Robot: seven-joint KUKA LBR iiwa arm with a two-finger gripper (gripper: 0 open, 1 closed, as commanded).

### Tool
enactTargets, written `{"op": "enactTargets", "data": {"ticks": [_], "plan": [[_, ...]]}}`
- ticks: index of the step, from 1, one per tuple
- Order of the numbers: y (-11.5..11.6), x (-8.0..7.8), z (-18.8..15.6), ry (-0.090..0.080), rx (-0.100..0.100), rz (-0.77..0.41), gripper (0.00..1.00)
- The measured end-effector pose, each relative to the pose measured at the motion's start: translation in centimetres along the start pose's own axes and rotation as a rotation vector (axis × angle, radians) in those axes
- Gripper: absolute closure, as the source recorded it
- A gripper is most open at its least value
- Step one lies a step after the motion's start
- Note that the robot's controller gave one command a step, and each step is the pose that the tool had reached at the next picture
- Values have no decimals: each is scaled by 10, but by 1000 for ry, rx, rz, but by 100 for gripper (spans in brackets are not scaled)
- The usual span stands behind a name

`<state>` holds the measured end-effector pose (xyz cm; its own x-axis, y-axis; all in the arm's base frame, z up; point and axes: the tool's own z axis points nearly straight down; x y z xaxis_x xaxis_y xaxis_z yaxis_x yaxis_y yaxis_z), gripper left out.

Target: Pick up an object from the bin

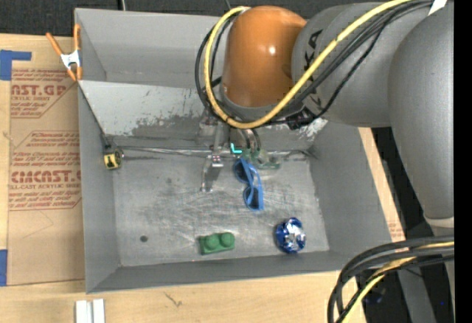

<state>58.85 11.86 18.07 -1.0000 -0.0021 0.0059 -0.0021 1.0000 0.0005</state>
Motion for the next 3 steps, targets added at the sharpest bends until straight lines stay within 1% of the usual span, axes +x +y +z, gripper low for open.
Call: {"op": "enactTargets", "data": {"ticks": [1,2,3], "plan": [[-42,64,66,6,2,-65,0],[-93,96,71,-3,2,-314,0],[30,77,84,-8,-3,-403,0]]}}
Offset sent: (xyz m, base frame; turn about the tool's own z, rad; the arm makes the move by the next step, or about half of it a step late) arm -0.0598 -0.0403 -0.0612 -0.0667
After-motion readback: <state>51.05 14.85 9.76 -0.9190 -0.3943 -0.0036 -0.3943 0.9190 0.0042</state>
